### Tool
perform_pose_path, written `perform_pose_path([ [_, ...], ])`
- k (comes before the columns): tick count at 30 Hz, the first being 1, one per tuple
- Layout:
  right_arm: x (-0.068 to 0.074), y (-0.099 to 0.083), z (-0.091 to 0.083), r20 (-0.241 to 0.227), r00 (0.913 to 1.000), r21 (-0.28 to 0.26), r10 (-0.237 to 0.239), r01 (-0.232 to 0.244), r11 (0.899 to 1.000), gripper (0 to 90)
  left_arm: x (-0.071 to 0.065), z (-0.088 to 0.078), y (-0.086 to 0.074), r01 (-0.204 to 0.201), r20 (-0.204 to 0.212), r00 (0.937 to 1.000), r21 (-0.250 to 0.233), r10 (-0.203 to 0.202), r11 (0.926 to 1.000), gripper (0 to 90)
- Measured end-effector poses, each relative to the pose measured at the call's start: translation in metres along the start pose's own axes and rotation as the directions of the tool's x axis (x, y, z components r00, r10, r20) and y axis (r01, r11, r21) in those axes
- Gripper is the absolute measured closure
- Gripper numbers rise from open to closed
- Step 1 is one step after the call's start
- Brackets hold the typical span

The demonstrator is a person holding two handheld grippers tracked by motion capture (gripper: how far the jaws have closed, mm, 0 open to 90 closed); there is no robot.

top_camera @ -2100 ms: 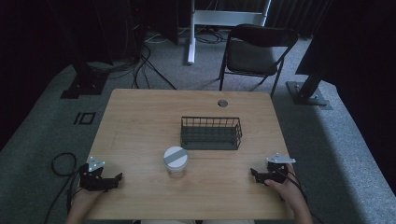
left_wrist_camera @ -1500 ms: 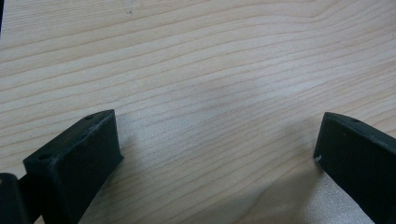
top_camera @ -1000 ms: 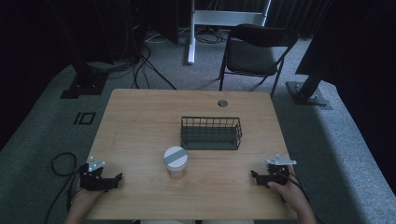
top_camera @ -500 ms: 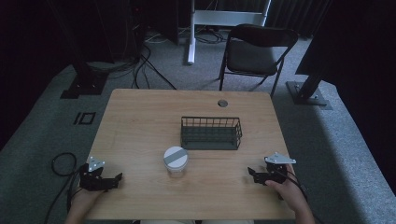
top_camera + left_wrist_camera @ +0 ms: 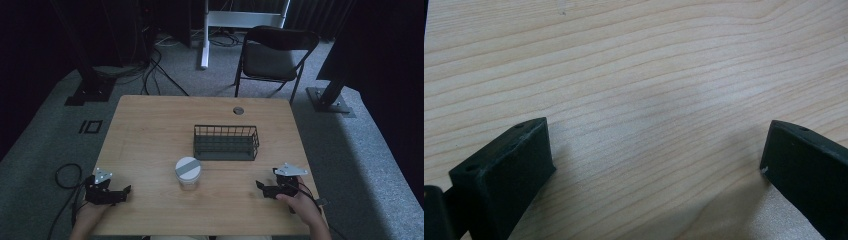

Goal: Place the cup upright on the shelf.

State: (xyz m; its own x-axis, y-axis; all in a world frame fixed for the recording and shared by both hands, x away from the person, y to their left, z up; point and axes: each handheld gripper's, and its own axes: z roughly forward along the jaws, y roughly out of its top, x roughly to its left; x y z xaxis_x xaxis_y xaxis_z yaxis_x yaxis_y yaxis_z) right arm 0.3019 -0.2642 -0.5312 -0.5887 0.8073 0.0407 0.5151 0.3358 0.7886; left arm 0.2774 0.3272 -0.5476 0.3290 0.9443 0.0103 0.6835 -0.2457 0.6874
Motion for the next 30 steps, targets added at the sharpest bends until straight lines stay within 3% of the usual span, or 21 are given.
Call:
perform_pose_path([
  [19, 0.023, 0.011, 0.012, -0.093, 0.9954, -0.017, -0.023, 0.021, 1.000, 10.6, 0.000, 0.000, 0.000, 0.000, 0.000, 1.0000, 0.000, 0.000, 1.0000, 0.5],
  [30, 0.045, 0.021, 0.022, -0.143, 0.9867, -0.022, -0.076, 0.074, 0.997, 10.6, 0.000, 0.000, 0.000, 0.000, 0.000, 1.0000, 0.000, 0.000, 1.0000, 0.6],
])
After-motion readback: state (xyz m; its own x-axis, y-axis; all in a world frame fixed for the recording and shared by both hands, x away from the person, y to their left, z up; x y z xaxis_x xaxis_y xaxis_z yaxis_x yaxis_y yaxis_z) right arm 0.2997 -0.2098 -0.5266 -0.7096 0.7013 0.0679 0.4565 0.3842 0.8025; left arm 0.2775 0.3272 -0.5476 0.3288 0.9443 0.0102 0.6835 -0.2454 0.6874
